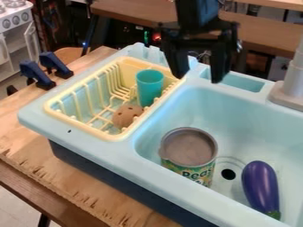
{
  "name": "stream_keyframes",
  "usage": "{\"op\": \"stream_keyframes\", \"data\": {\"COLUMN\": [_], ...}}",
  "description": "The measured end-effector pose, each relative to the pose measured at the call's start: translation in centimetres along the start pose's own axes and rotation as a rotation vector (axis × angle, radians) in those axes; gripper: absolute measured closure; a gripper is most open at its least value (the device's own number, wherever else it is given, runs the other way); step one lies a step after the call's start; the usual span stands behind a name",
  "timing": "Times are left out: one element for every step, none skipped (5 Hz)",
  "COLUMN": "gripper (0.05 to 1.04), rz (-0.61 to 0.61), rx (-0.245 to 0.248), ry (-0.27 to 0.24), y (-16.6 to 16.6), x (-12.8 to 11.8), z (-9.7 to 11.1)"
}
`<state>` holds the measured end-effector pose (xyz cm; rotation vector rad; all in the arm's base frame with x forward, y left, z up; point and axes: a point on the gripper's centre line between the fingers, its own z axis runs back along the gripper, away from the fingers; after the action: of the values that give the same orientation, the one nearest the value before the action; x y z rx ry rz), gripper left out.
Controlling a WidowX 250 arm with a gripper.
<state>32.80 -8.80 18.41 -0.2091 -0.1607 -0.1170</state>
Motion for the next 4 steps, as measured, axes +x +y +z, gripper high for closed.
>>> {"op": "stream_keyframes", "data": {"gripper": [0.081,0.081,0.081,0.081], "rz": [-0.023,0.005,-0.001,-0.018], "rx": [0.034,0.068,0.065,-0.026], "ry": [0.06,0.17,0.241,0.3], "y": [-0.6,0.1,0.2,-0.6], "x": [-1.2,-2.8,-4.0,-5.0], "z": [-0.7,-2.0,-2.6,-2.6]}}
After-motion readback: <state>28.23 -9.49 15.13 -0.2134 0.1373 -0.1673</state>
